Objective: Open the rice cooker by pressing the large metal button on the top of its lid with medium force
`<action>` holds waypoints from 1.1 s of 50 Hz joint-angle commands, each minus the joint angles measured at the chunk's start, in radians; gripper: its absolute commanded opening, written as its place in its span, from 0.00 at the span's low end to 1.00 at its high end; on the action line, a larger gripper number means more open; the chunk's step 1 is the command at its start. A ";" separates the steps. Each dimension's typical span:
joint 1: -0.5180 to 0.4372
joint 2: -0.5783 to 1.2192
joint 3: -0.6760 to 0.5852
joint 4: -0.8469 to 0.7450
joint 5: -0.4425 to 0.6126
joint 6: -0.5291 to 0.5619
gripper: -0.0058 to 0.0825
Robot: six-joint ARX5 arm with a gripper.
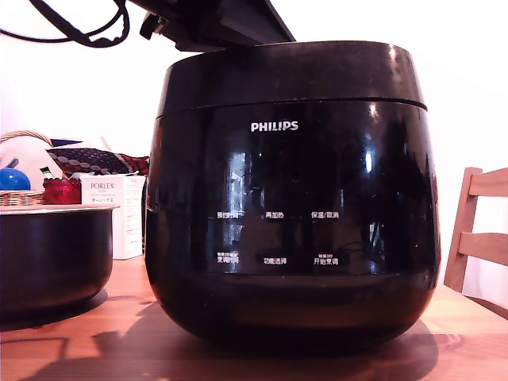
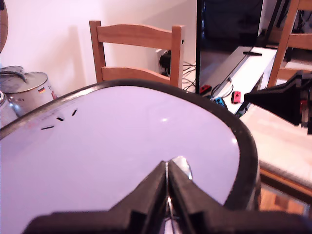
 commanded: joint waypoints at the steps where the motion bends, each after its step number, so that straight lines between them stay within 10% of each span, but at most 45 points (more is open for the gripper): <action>1: -0.003 0.029 -0.027 -0.047 -0.006 0.010 0.04; 55: -0.002 0.128 -0.027 -0.239 -0.005 0.006 0.04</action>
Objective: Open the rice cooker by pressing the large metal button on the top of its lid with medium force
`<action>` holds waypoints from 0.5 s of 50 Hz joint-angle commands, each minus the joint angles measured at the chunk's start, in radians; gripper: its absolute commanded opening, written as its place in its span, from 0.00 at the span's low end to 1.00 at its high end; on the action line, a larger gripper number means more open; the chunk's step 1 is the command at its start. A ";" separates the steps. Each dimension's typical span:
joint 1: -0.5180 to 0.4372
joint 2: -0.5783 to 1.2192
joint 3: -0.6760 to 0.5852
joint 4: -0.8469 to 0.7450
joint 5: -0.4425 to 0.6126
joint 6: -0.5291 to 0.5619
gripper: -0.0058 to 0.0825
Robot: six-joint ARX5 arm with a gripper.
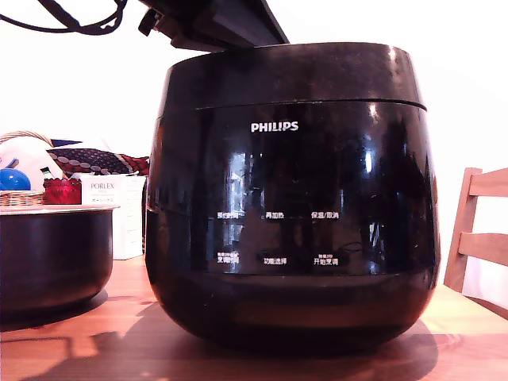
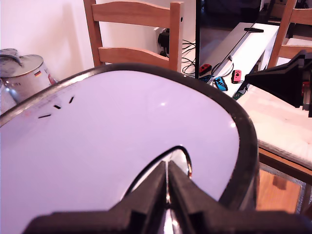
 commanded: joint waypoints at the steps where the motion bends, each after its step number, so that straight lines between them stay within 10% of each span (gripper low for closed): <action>1: -0.002 0.103 -0.088 -0.097 -0.006 0.001 0.04; 25: -0.002 0.037 -0.087 0.013 -0.002 -0.021 0.04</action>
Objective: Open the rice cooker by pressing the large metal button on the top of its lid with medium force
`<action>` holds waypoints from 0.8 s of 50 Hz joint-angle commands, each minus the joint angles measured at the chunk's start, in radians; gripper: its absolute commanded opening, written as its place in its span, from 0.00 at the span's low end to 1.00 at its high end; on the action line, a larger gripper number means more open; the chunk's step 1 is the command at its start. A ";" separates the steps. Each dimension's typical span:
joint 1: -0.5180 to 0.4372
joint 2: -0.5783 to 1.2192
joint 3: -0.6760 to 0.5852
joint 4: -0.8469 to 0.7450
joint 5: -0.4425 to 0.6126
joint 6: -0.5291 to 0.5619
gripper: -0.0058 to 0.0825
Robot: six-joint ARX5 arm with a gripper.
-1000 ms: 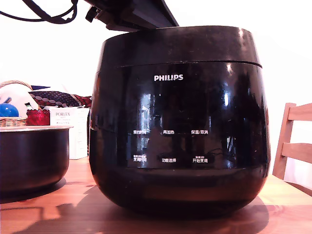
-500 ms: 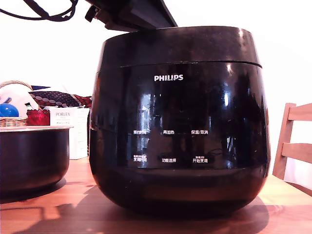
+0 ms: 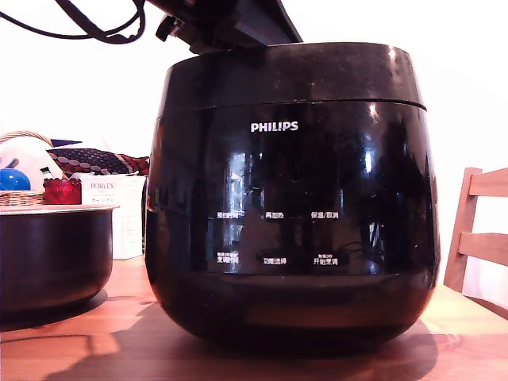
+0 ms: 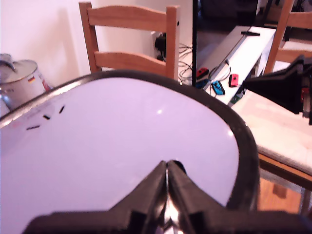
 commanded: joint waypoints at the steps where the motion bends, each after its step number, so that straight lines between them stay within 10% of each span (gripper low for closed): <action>1: 0.002 0.018 -0.083 -0.050 -0.006 -0.024 0.04; 40: 0.042 -0.188 -0.083 -0.005 -0.109 -0.052 0.04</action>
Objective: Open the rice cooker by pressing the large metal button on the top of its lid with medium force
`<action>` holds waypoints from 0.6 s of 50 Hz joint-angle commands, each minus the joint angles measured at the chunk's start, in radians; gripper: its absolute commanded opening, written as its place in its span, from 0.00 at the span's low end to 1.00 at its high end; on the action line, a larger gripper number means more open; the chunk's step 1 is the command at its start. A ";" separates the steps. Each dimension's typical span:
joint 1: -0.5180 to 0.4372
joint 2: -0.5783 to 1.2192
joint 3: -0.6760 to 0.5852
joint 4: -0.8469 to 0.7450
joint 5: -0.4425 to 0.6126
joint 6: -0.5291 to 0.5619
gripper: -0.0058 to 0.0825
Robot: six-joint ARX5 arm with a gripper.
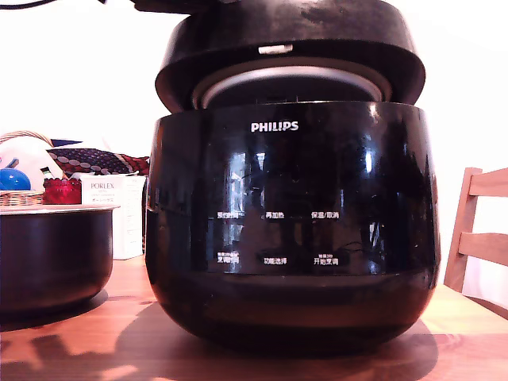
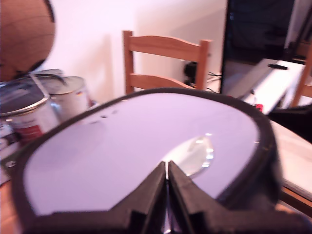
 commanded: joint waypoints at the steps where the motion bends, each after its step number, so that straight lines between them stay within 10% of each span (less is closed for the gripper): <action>1: 0.010 -0.013 -0.034 -0.004 -0.012 -0.002 0.04; 30: 0.129 -0.083 -0.034 -0.024 -0.031 -0.001 0.04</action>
